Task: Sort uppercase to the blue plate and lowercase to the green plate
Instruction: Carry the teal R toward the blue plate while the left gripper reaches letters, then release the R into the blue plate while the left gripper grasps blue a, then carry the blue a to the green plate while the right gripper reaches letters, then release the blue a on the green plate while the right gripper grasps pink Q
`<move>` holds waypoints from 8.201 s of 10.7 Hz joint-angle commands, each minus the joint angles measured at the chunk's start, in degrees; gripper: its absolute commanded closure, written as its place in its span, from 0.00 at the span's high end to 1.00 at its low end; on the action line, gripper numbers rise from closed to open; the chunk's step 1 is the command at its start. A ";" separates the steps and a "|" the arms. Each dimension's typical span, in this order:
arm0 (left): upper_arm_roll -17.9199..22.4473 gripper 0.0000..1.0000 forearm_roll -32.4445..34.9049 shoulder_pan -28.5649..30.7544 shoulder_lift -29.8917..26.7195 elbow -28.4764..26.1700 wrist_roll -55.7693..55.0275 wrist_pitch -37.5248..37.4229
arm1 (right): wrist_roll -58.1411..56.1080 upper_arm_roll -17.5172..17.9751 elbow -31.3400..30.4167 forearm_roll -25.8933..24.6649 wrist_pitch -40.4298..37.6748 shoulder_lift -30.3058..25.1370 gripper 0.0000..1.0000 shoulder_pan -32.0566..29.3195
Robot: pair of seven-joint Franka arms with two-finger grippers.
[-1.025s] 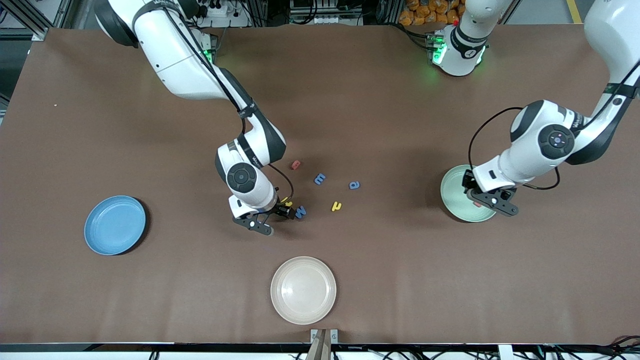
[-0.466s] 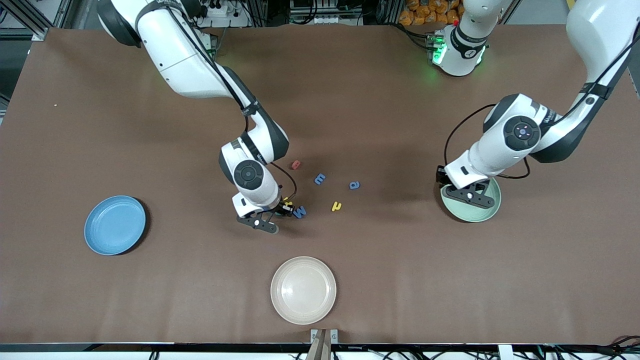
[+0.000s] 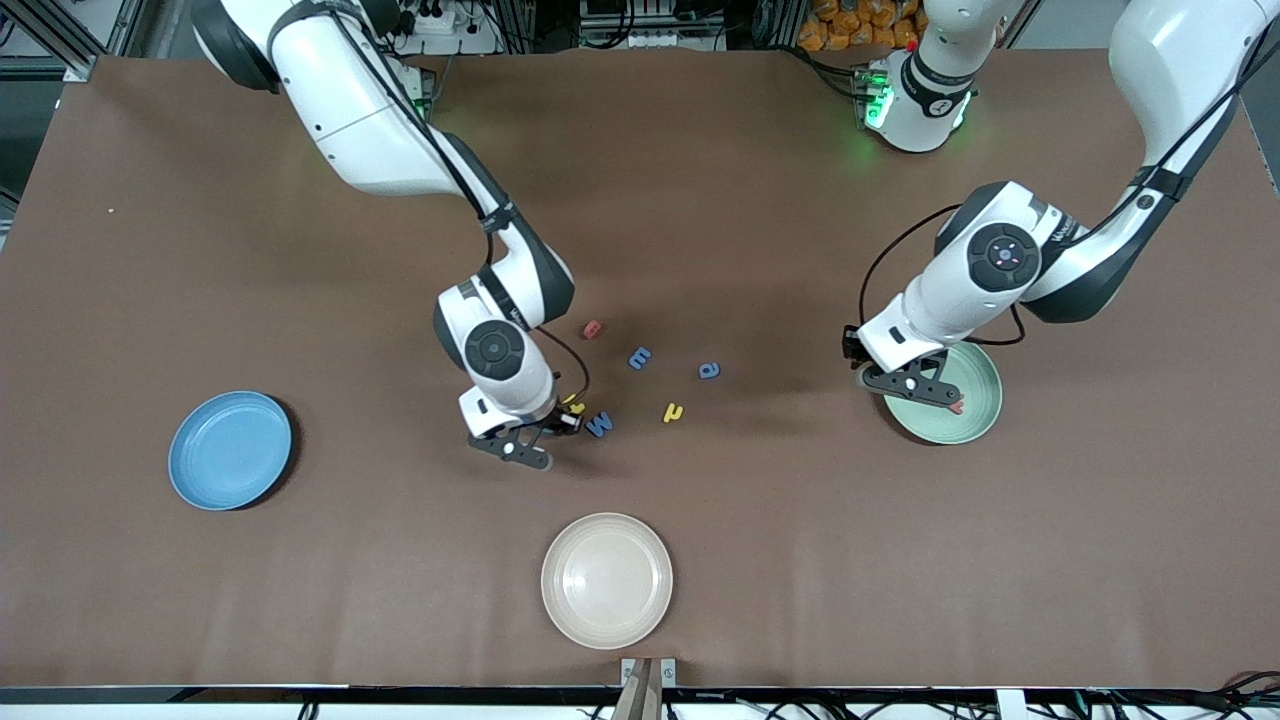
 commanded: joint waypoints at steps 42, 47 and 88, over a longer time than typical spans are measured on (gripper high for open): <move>36.19 0.60 3.45 -54.62 12.32 14.92 -43.94 14.59 | -46.96 0.32 -4.68 1.50 -25.98 -19.08 1.00 -26.52; 36.19 0.37 3.54 -54.62 12.58 15.01 -43.41 14.59 | -39.41 0.32 -4.68 1.58 -24.58 -17.93 1.00 -23.71; 20.64 0.99 0.81 -11.03 -2.62 5.17 7.92 -2.11 | 37.85 0.58 -21.72 2.38 1.17 -15.55 1.00 11.80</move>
